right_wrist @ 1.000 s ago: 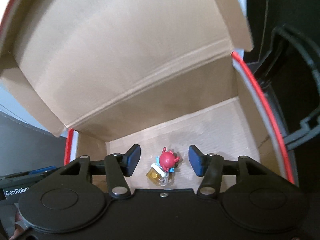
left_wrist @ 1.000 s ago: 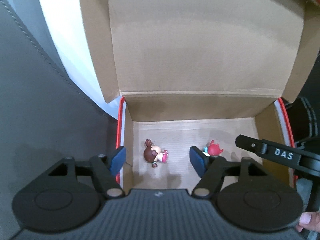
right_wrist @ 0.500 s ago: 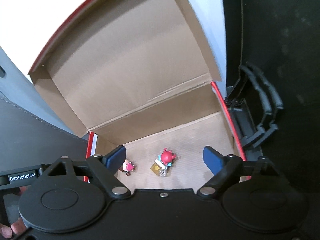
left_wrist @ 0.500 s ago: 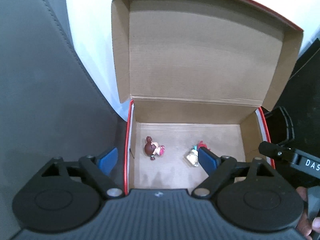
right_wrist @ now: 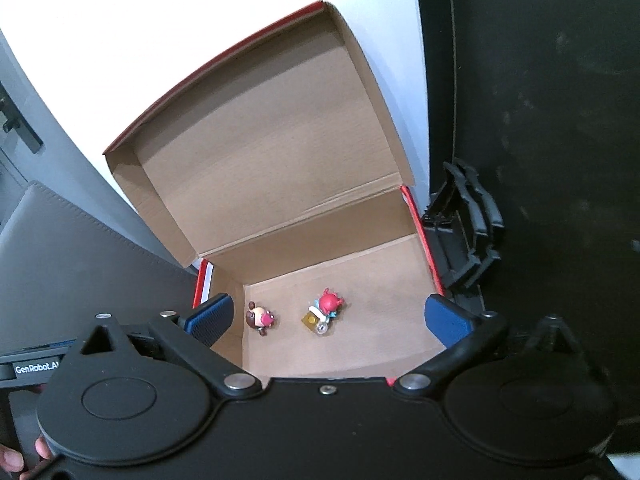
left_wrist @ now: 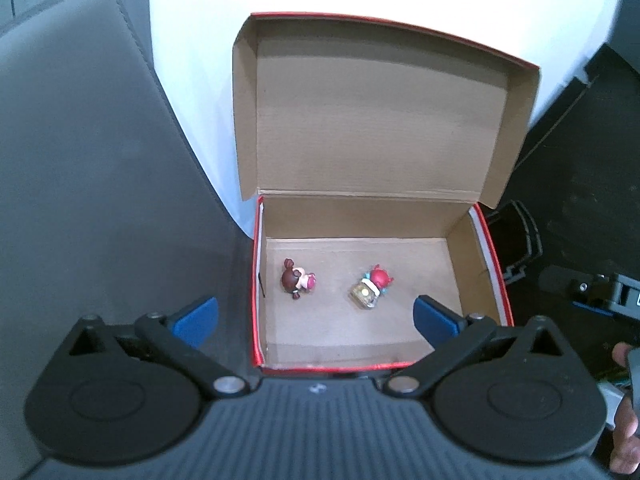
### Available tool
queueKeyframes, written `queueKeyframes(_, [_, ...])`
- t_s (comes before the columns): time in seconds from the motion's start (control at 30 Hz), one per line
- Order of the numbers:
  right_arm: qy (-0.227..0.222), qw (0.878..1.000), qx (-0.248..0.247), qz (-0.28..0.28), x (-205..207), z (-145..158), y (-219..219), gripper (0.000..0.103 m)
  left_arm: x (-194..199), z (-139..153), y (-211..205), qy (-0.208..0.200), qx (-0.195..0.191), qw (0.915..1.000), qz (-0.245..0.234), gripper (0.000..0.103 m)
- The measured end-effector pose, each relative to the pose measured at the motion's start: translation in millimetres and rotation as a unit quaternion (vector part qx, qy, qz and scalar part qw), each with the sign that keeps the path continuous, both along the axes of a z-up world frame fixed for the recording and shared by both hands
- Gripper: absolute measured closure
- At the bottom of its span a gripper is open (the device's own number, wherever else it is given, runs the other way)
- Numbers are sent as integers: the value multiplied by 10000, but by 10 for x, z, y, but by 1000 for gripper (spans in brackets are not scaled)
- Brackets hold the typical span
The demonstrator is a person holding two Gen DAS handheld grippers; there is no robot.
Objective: Organize objects
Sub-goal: 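Lift both tools out of the box and back toward the remaining toys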
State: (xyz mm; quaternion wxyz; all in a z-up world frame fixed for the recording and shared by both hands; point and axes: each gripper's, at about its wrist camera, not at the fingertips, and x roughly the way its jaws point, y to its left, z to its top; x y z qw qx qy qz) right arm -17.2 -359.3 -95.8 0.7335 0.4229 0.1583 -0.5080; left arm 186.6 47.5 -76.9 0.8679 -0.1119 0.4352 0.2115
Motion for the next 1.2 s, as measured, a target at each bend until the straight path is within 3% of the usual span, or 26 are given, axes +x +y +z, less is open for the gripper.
queueKeyframes(0.77, [369,9989,-105,258,-369,490,1111,0,-838,307,-571,-145,-79,9992,-361,0])
queueKeyframes(1.2, [384,9984,-138,401,-466,597,1561,0,-1265,391,-725,-155,-52,9989,-446,0])
